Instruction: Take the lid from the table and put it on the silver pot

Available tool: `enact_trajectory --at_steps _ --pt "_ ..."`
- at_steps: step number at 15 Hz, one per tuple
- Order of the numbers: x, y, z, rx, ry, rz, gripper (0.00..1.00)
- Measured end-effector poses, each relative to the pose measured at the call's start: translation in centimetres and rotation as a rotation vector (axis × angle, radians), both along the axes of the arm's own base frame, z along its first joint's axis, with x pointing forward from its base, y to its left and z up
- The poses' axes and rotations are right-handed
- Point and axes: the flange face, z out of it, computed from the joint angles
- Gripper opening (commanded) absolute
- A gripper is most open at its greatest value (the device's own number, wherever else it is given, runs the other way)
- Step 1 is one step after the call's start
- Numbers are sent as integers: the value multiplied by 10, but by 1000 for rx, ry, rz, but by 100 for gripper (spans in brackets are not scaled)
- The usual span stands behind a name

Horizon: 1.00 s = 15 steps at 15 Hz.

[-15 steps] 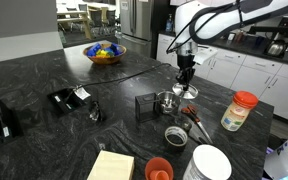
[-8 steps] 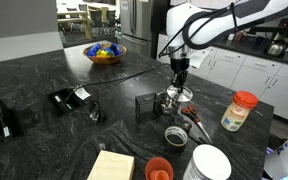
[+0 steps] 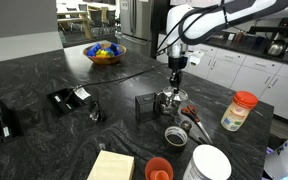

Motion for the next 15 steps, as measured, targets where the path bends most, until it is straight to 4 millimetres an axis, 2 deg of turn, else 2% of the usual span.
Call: enact_trajectory --at_steps 3,7,15 --pt "14 16 -29 36 22 42 1" --pt "27 26 -30 40 9 64 1" --pt "33 19 -33 28 7 70 1"
